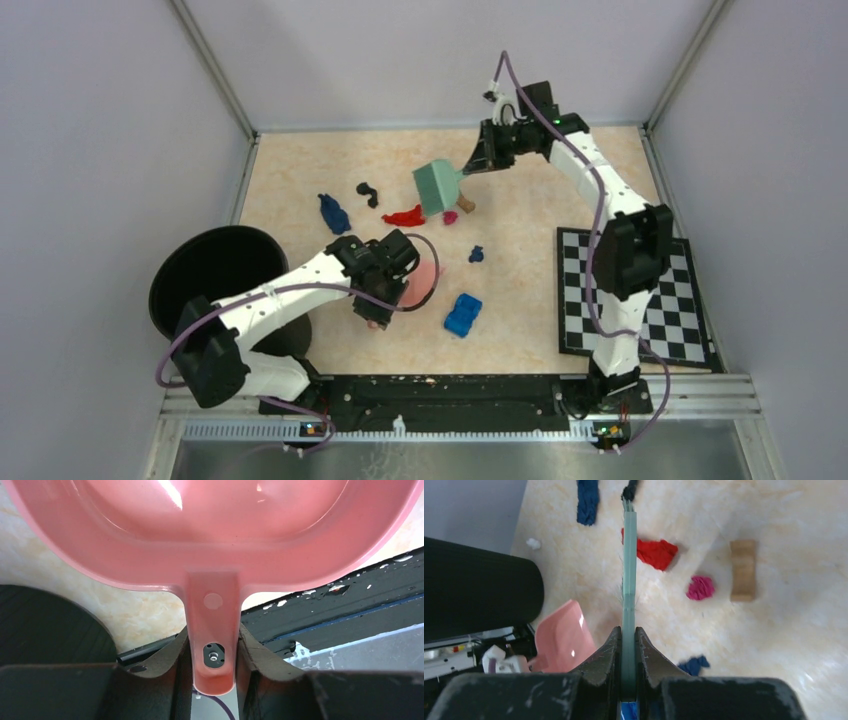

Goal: Sweep away the paper scraps from the table

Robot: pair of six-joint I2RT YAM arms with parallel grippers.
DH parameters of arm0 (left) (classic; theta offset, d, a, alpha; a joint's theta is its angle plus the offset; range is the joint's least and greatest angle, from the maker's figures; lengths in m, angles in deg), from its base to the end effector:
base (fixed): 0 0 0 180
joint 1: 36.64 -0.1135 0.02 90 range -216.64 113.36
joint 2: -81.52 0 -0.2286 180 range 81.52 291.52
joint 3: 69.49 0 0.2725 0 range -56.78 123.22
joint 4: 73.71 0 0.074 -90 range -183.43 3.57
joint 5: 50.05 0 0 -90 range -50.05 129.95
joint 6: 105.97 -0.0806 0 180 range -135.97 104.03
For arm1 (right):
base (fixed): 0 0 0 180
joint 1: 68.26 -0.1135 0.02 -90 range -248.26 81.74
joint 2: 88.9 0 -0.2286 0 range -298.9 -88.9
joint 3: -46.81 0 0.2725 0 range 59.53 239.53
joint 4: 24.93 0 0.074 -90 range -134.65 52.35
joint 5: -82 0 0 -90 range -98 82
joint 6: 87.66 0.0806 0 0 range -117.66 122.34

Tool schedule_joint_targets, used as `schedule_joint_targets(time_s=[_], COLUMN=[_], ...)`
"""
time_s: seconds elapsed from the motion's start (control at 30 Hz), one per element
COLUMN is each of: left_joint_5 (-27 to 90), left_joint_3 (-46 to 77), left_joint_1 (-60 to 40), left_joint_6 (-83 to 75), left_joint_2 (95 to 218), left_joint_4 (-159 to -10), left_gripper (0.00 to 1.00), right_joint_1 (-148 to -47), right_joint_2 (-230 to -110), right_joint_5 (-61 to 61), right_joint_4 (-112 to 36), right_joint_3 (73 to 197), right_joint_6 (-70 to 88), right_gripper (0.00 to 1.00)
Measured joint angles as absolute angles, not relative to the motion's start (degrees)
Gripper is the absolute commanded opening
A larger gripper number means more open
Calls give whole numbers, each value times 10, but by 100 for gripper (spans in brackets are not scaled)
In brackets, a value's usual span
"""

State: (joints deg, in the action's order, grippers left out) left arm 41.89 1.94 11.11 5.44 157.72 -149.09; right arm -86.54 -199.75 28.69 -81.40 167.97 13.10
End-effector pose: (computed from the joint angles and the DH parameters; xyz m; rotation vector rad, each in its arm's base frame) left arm 0.1792 -0.1932 0.1606 0.6745 2.9017 -0.1042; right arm 0.4269 0.1917 0.2759 -0.4716 2.3474 1.0012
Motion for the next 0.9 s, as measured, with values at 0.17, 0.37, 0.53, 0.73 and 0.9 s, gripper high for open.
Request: schedule_joint_targets(time_s=[0.17,0.37,0.53,0.73,0.9], left_joint_5=[413,415,419,437,445], left_joint_3=[7,5,3,4,12], left_joint_1=[111,111,111,111,107], left_joint_6=[70,79,73,46,21], left_joint_2=[1575,1574,1587,1647,1677], left_joint_4=[-1497,-1496,-1493,-1484,-1461], left_gripper=[0,1,1,2,1], right_joint_1=[-903,-924,-922,-899,-870], right_joint_2=[-2096,-2155,-2133,-2042,-1934], right_joint_5=[295,255,198,188,170], right_joint_4=[-757,-757,-758,-758,-764], right_joint_3=[1726,1757,1697,1547,1454], right_joint_6=[207,250,248,234,192], right_gripper=[0,0,0,0,0])
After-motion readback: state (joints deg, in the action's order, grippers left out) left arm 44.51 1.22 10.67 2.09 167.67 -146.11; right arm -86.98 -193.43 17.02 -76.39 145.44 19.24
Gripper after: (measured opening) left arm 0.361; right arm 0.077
